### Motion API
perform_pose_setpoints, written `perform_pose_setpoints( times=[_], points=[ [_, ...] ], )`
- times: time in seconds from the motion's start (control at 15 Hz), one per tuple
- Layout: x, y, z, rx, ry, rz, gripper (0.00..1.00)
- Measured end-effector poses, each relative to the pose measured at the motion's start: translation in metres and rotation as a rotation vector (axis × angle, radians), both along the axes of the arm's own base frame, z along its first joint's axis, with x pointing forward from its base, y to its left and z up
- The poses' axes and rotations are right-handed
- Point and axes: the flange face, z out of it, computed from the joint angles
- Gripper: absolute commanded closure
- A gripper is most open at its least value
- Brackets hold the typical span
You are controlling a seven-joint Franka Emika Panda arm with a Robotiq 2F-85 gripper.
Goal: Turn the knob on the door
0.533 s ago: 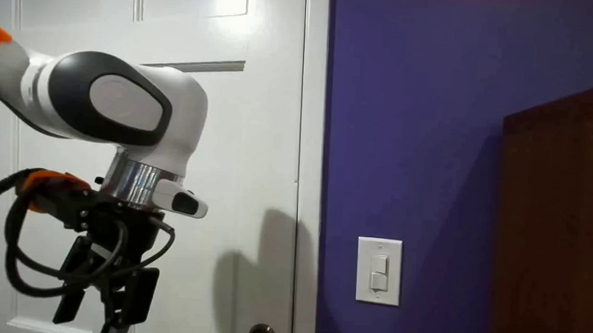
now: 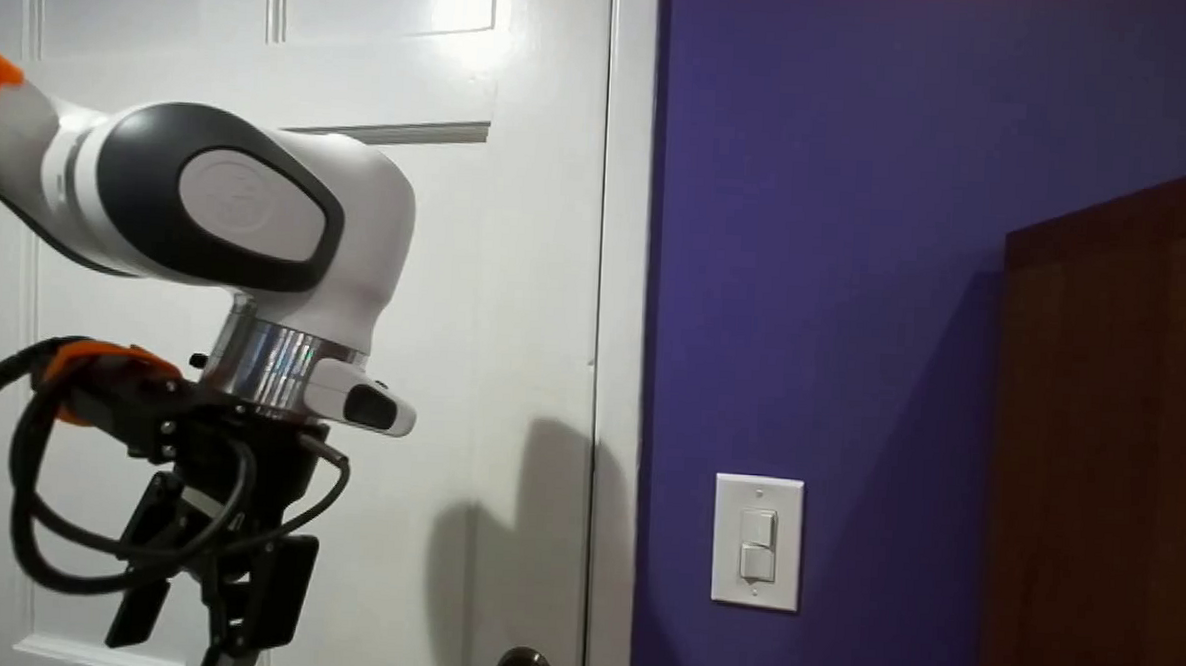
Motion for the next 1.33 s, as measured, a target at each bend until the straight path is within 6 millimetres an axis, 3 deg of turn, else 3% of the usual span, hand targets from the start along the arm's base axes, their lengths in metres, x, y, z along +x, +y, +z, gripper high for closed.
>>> perform_pose_setpoints(
  times=[0.73, 1.0, 1.33],
  points=[
    [0.000, -0.001, 0.000, -0.003, 0.002, -0.010, 0.00],
    [0.011, -0.029, -0.014, 0.004, -0.001, -0.079, 0.00],
    [0.033, -0.064, -0.052, 0.038, -0.017, -0.072, 0.00]
  ],
)
